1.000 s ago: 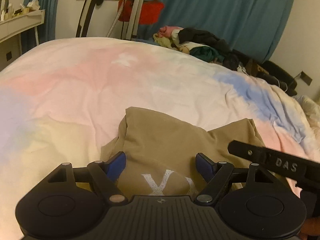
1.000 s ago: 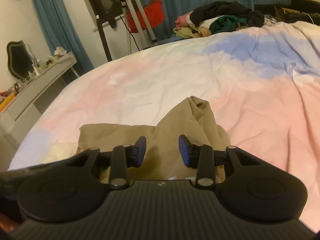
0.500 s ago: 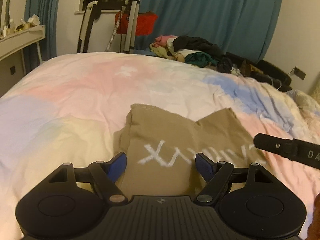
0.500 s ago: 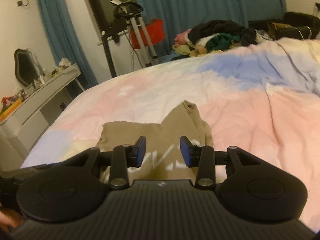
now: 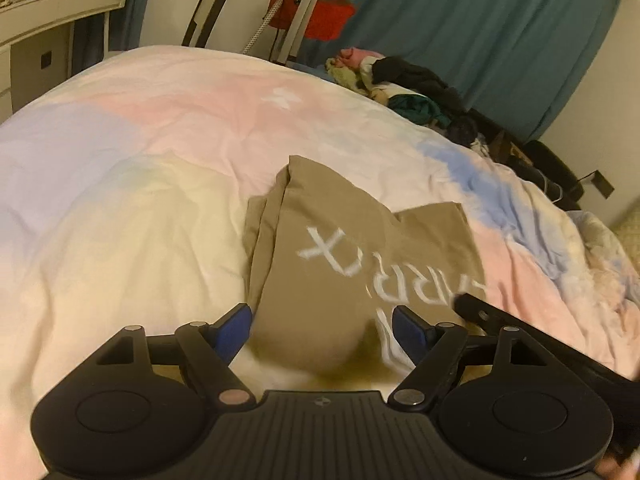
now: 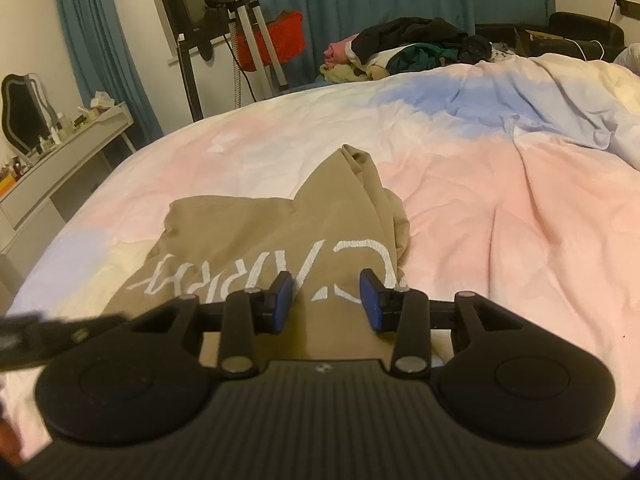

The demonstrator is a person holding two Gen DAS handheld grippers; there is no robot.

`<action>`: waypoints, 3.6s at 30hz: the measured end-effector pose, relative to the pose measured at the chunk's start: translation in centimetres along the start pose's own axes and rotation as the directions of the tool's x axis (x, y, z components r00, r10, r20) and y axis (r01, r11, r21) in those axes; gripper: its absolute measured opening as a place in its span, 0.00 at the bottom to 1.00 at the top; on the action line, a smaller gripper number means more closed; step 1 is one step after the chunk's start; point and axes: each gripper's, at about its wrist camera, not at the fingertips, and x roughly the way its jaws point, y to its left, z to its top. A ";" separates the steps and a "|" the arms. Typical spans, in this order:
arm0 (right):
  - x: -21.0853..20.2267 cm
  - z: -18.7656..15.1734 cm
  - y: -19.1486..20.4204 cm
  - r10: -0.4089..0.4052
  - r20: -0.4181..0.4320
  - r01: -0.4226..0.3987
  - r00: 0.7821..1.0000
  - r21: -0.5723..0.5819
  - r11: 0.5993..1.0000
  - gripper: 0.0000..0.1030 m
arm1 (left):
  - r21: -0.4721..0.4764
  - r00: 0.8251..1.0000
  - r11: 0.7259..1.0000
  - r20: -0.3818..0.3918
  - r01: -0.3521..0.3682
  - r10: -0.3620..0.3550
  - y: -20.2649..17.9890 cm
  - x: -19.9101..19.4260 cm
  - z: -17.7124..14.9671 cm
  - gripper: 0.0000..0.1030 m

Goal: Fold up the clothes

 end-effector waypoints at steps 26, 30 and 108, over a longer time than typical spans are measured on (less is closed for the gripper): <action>-1.8 0.6 -1.4 0.036 0.030 -0.041 0.999 0.202 0.979 0.41 | -0.431 0.977 0.886 -0.039 0.171 -0.207 5.9 5.3 -0.5 0.41; -3.9 0.6 -3.6 0.205 0.049 -0.204 0.978 0.458 0.865 0.87 | -0.446 0.976 0.877 -0.029 0.181 -0.216 6.0 5.3 -0.6 0.38; 6.4 5.5 -29.7 -0.004 0.100 -0.073 0.995 0.754 0.653 0.30 | -0.149 0.938 0.937 -0.100 0.317 -0.333 -17.1 27.3 9.6 0.32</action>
